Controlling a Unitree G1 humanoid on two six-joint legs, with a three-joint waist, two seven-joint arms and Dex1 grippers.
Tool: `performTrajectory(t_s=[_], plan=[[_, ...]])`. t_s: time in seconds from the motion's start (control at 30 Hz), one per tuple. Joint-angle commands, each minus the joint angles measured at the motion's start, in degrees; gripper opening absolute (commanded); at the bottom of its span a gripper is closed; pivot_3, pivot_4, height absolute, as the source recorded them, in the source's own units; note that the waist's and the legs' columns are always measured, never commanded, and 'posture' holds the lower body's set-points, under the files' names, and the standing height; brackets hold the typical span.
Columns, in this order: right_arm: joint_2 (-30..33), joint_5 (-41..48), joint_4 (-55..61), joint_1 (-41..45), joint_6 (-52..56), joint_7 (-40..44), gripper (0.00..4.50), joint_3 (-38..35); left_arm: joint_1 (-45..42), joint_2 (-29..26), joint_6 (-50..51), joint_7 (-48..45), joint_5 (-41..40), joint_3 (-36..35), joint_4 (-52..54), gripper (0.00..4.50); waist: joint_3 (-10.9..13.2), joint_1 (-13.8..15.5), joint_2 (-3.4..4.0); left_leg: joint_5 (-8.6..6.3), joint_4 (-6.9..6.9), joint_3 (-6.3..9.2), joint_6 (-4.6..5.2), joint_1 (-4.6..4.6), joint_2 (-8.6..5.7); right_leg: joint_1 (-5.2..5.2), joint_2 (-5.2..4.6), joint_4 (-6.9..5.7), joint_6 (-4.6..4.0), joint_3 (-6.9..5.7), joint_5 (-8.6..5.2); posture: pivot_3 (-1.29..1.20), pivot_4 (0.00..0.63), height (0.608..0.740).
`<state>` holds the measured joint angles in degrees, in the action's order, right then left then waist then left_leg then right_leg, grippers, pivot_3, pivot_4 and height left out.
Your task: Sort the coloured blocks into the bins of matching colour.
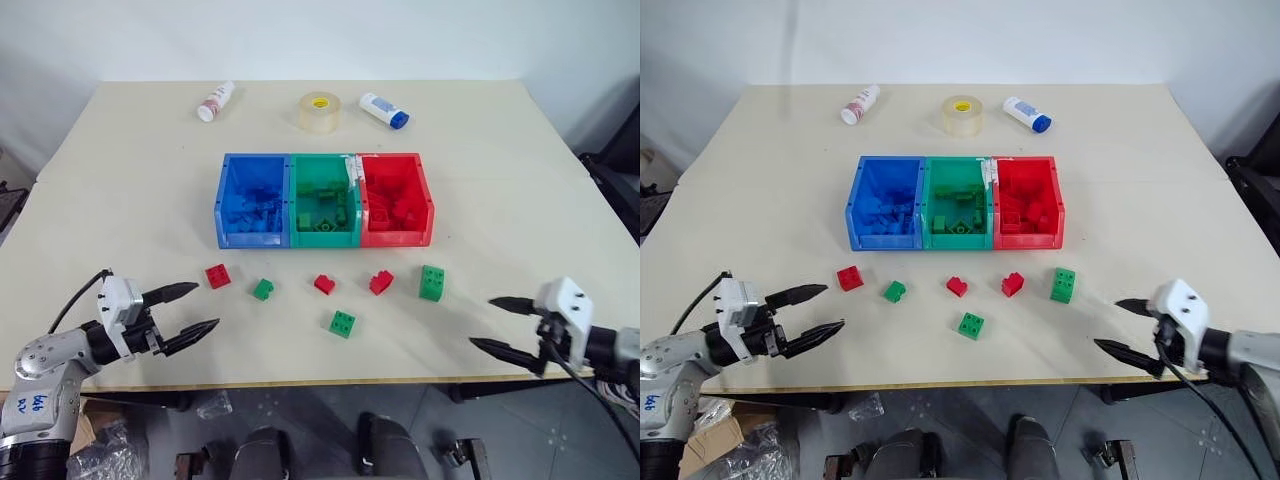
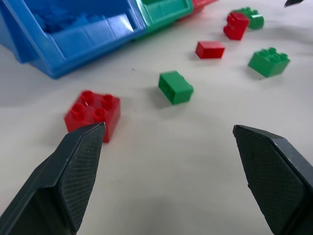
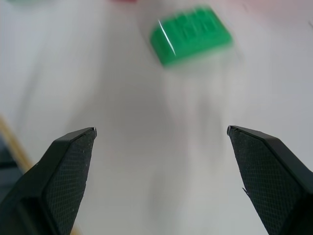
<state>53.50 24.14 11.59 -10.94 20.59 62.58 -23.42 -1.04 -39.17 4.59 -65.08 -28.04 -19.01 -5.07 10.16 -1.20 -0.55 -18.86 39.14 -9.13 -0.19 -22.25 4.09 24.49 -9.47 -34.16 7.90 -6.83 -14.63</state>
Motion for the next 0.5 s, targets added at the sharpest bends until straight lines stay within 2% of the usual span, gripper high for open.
performTrajectory(t_s=[0.03,0.17,0.3,0.5], plan=[[1.19,1.45,4.59,-3.33,1.68,0.57,4.50,-4.55,-1.31,-0.75,-1.70,-1.19,-0.25,-0.20,-0.89,4.44,0.00,-0.09,0.00,0.00,0.00,0.01,0.00,0.00,0.02,0.00,0.00,0.02,-0.01,-0.01,0.00,0.00,0.150,0.740],[1.11,1.40,6.48,-1.76,3.89,-0.82,4.50,-2.79,-1.98,-0.30,-2.18,-1.63,-0.08,0.27,-1.80,4.44,-0.01,-0.51,0.01,0.00,0.00,0.01,-0.01,0.03,0.02,0.00,0.00,-0.03,-0.02,0.00,-0.01,0.00,0.150,0.740],[0.05,0.87,4.68,6.49,5.32,-2.43,4.50,3.49,-2.30,0.09,-2.36,-1.28,-0.30,0.59,-1.68,4.44,-0.01,-0.44,0.01,0.00,0.00,0.00,-0.01,0.05,0.02,0.01,0.00,-0.06,-0.02,0.01,0.00,0.00,0.150,0.740],[-2.97,-3.51,-6.51,21.83,1.68,-0.94,4.50,15.54,-1.01,0.78,-2.10,-0.33,-0.96,0.54,0.85,4.44,0.00,-0.39,0.00,0.00,0.00,-0.01,-0.01,0.01,0.02,0.03,0.00,-0.27,-0.02,0.00,0.00,0.00,0.150,0.740]])
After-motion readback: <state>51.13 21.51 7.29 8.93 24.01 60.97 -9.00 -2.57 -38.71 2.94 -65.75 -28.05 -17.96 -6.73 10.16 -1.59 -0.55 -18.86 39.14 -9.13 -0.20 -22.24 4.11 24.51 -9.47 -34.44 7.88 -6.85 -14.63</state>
